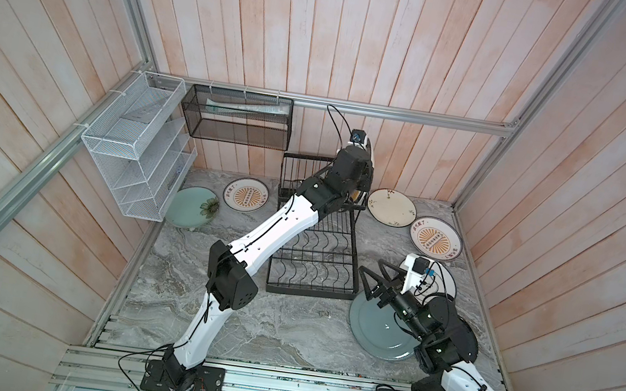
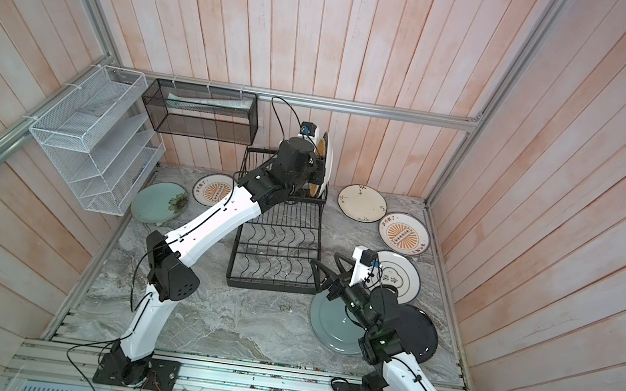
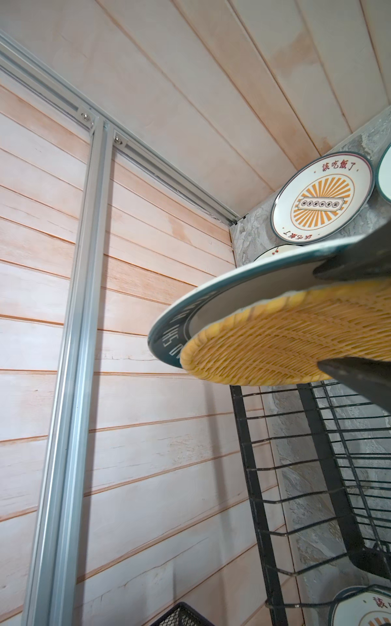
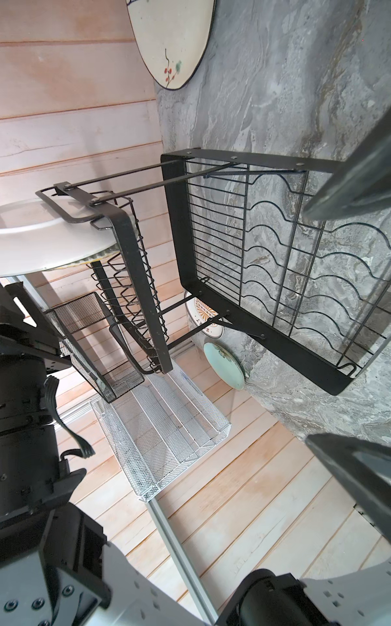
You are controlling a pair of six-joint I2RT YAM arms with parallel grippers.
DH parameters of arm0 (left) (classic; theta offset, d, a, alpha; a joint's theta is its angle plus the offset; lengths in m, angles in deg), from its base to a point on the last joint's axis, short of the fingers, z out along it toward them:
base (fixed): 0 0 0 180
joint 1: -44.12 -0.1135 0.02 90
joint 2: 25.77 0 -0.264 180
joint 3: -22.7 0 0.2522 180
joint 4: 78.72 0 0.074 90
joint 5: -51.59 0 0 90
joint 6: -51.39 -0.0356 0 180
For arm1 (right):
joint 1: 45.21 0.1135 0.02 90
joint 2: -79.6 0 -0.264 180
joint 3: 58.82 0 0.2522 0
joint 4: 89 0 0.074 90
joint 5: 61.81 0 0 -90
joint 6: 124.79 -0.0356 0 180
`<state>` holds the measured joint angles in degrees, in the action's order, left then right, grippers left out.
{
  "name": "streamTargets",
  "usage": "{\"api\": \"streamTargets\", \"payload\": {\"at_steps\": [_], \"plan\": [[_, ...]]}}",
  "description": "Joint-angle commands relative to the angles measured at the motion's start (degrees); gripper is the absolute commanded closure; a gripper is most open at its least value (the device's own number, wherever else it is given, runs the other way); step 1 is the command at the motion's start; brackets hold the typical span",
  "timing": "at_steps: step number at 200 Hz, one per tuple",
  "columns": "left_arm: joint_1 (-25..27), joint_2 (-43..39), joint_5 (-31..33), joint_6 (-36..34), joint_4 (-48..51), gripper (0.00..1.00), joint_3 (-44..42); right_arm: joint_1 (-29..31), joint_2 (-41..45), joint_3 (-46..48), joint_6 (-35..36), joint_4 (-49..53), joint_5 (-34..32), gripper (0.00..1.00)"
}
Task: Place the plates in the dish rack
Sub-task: 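Open the left gripper and pull it back from the wicker plate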
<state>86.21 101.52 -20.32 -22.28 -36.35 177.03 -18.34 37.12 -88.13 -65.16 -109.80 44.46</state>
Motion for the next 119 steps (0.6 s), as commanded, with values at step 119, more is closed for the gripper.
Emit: {"api": "streamTargets", "payload": {"at_steps": [119], "plan": [[-2.18,-31.12,-5.61,1.61,1.3,0.57,-23.59,0.26,1.26,-0.75,3.36,2.9,-5.25,0.02]]}}
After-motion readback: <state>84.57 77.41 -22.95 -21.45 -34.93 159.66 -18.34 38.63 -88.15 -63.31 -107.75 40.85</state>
